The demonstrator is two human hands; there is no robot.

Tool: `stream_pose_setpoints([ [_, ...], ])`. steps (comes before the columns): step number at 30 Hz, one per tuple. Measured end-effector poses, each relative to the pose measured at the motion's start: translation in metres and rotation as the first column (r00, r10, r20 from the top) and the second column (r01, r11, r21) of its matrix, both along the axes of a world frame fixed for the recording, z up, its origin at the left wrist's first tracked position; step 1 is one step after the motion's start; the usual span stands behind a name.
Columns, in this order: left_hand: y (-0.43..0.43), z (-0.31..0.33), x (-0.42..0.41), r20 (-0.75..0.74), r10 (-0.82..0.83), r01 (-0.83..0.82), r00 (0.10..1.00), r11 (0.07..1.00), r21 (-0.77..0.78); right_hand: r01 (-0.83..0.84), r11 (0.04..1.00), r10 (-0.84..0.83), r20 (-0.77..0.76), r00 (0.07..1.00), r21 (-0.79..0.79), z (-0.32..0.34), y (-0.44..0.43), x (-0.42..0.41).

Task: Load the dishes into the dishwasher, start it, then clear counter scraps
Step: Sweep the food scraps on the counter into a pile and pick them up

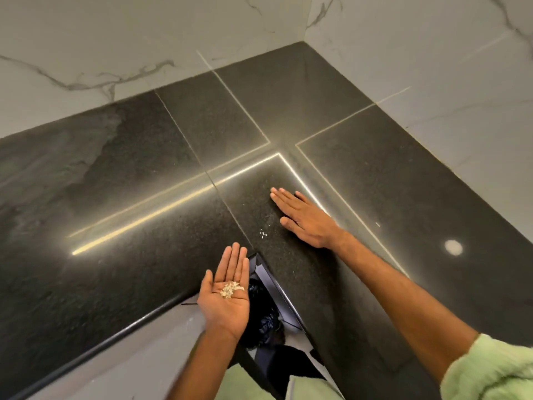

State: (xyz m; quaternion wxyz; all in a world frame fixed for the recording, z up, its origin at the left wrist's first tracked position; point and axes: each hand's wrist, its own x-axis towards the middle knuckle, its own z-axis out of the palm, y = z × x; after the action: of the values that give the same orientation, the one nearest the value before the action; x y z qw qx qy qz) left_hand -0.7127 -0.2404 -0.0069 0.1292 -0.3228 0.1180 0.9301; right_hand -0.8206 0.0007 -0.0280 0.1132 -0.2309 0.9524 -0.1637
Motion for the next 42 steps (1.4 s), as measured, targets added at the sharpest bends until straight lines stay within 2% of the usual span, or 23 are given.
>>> stream_pose_setpoints([
  [4,0.017,-0.015,0.026,0.072,0.13,-0.131,0.989,0.991,0.02,-0.005,0.999,0.006,-0.04,0.999,0.033,-0.007,0.0,0.0],
  [8,0.03,-0.033,0.017,0.102,0.237,-0.24,0.966,0.971,0.019,-0.039,0.999,0.038,-0.046,0.998,-0.001,-0.007,0.0,0.005],
  [12,0.058,-0.046,0.017,0.16,0.382,-0.391,0.91,0.92,0.026,-0.04,0.996,0.037,-0.036,0.999,-0.081,-0.008,-0.004,0.014],
  [17,0.085,-0.061,0.015,0.246,0.516,-0.54,0.821,0.841,0.039,-0.073,0.993,0.071,-0.024,0.997,-0.09,-0.005,-0.012,0.027],
  [24,0.086,-0.054,0.016,0.198,0.519,-0.537,0.831,0.842,0.047,-0.263,0.954,0.268,0.018,0.963,-0.145,0.0,-0.039,0.097],
  [26,0.087,-0.053,0.017,0.173,0.493,-0.509,0.852,0.859,0.059,-0.286,0.927,0.308,0.059,0.949,-0.245,0.003,-0.046,0.117],
  [28,0.085,-0.055,0.017,0.158,0.502,-0.515,0.85,0.856,0.051,-0.149,0.884,0.218,0.109,0.97,-0.444,0.007,-0.046,0.126],
  [30,0.086,-0.058,0.015,0.155,0.515,-0.522,0.843,0.853,0.007,0.074,0.844,-0.049,0.061,0.997,-0.531,0.007,-0.034,0.121],
  [32,0.09,-0.056,0.015,0.118,0.522,-0.524,0.845,0.852,-0.016,0.293,0.863,-0.334,-0.031,0.942,-0.413,0.003,-0.015,0.104],
  [33,0.09,-0.057,0.015,0.113,0.528,-0.53,0.842,0.848,-0.011,0.363,0.887,-0.391,-0.045,0.919,-0.284,0.002,-0.01,0.097],
  [35,0.089,-0.061,0.016,0.137,0.526,-0.533,0.84,0.846,0.015,0.347,0.936,-0.35,-0.043,0.936,-0.05,-0.002,-0.013,0.089],
  [36,0.087,-0.059,0.017,0.158,0.526,-0.536,0.836,0.844,0.026,0.287,0.958,-0.287,-0.037,0.957,-0.008,-0.003,-0.022,0.089],
  [38,0.087,-0.057,0.015,0.163,0.501,-0.511,0.85,0.86,0.019,0.124,0.991,-0.126,-0.023,0.992,-0.056,-0.005,-0.046,0.099],
  [40,0.097,-0.042,0.02,0.069,0.51,-0.514,0.857,0.84,0.172,-0.024,0.974,0.038,0.059,0.998,-0.226,-0.003,-0.07,0.115],
  [41,0.092,-0.029,0.023,0.061,0.531,-0.517,0.845,0.782,0.348,-0.038,0.931,0.094,0.137,0.986,-0.364,-0.001,-0.079,0.123],
  [42,0.091,-0.031,0.023,0.141,0.54,-0.514,0.83,0.64,0.572,0.006,0.854,0.127,0.22,0.967,-0.52,0.003,-0.087,0.13],
])
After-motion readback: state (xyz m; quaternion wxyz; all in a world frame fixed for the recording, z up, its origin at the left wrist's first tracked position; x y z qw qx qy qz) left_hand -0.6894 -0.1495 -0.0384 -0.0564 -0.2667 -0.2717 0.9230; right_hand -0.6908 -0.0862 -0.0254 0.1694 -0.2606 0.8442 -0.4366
